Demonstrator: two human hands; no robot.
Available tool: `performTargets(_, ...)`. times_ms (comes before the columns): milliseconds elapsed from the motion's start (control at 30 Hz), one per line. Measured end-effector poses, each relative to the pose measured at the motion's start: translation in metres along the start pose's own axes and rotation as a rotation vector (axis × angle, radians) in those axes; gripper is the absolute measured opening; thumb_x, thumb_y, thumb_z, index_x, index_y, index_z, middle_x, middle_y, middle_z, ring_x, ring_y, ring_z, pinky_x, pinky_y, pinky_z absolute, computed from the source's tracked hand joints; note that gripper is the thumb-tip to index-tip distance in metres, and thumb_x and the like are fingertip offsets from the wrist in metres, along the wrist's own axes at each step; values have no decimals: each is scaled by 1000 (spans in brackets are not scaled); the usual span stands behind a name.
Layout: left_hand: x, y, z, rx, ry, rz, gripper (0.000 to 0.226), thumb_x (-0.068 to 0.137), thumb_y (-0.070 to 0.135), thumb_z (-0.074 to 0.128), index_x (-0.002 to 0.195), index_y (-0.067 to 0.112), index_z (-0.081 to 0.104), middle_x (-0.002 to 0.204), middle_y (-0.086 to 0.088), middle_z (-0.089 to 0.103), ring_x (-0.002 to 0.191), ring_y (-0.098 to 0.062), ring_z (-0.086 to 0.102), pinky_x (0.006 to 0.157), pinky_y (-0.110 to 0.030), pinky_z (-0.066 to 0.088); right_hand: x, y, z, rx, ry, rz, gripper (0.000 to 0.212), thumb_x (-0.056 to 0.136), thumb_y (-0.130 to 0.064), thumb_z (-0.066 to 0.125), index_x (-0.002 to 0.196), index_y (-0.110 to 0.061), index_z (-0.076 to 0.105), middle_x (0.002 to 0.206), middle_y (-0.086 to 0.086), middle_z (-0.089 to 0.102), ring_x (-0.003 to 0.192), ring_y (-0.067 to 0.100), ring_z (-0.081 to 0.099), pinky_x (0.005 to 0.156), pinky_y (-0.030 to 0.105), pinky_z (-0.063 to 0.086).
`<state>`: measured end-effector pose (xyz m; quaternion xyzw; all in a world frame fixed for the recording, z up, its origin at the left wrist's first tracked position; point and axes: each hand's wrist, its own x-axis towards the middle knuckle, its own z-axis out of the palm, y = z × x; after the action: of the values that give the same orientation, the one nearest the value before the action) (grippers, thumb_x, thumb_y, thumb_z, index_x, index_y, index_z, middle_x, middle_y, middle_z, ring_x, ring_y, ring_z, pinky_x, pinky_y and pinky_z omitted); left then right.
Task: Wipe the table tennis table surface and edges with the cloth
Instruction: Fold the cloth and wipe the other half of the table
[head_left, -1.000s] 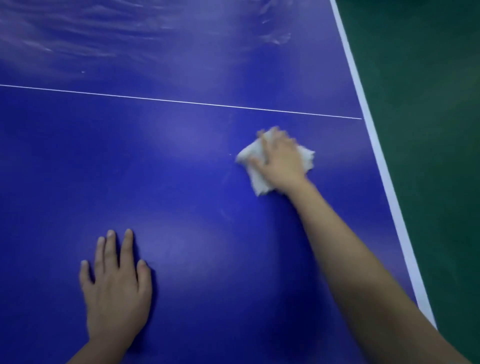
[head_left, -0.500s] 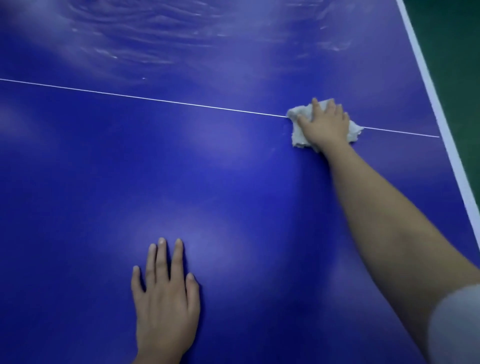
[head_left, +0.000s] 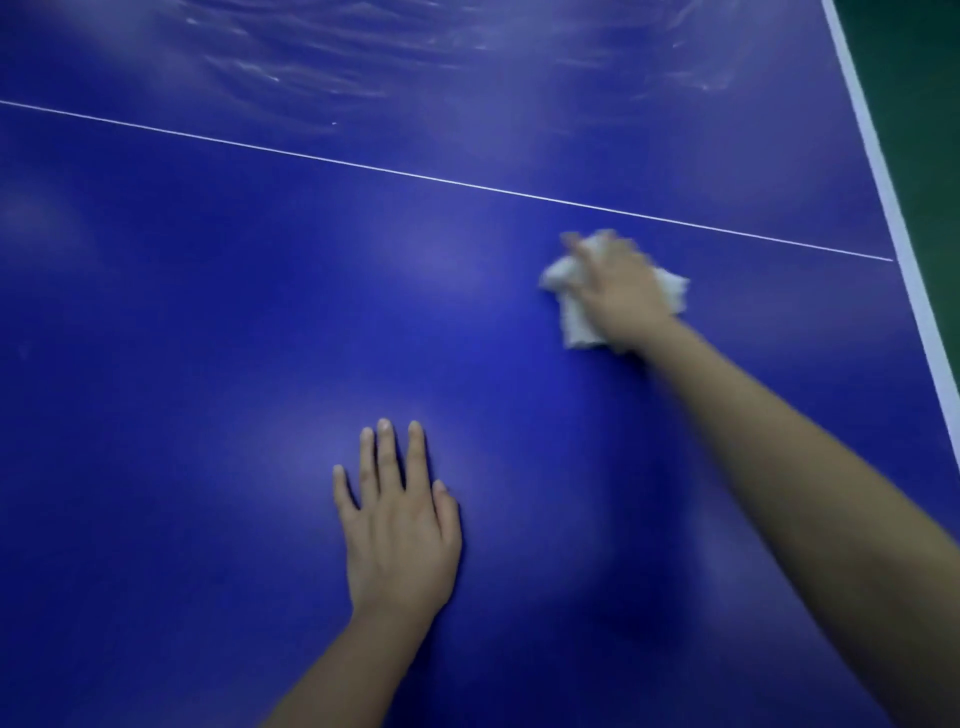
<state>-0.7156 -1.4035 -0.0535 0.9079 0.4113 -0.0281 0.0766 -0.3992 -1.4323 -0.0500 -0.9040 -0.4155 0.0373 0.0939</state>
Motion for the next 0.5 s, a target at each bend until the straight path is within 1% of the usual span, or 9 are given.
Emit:
performTargets(100,-2,-1,2,-11,-15,8,56,93,30,31,146,10,30,151,-17,30,142,-30,24,111,-54,21,-51,76,-18,171,106,423,81,90,-55,49,150,-14,14,146,20,36,131,39,35,109,48,24)
performTargets(167,0,0,-1,-46,-42,13,60,94,31,32,149,13,17,156,-15,16,146,-28,9,114,-52,9,-84,77,-19,219,119,591,88,87,-57,52,150,-12,10,146,19,36,134,38,33,112,48,20)
performTargets(200,0,0,-1,-80,-50,22,61,95,32,29,150,15,10,158,-13,9,146,-26,2,115,-50,2,-92,66,-16,210,111,613,86,87,-54,53,150,-10,13,146,20,37,134,37,33,112,48,20)
performTargets(267,-2,-8,-7,-181,-66,74,58,97,30,24,151,18,5,159,-7,0,146,-20,-7,115,-44,-8,-95,17,-9,165,121,524,73,87,-49,54,143,-8,29,137,21,45,125,38,42,106,47,29)
performTargets(300,-4,-17,-12,-244,-75,125,56,98,28,24,150,18,9,159,-5,3,146,-17,-5,116,-42,-8,-91,-17,-3,139,138,453,67,86,-49,55,137,-9,37,131,19,50,119,38,46,100,46,33)
performTargets(333,-6,-31,-20,-303,-79,190,54,97,26,24,149,15,18,158,-6,12,146,-17,4,117,-42,-2,-86,-54,5,114,143,366,64,85,-52,55,132,-9,41,127,17,51,115,37,48,96,44,34)
performTargets(367,-10,-50,-29,-337,-58,246,53,94,25,26,145,11,31,153,-9,27,144,-21,19,116,-46,10,-81,-97,16,91,145,267,65,85,-55,54,130,-10,42,127,14,50,114,35,47,94,43,32)
performTargets(433,-16,-100,-40,-305,60,296,53,86,24,29,129,4,53,136,-17,51,128,-33,47,103,-57,32,-77,-190,37,86,133,58,68,85,-61,50,132,-13,41,133,10,46,119,31,41,98,43,27)
performTargets(500,-18,-158,-48,-259,130,227,54,84,25,29,121,-1,59,128,-22,56,120,-39,53,96,-60,38,-74,-277,56,30,55,-124,69,87,-62,44,138,-16,36,142,9,39,128,31,35,104,43,23)
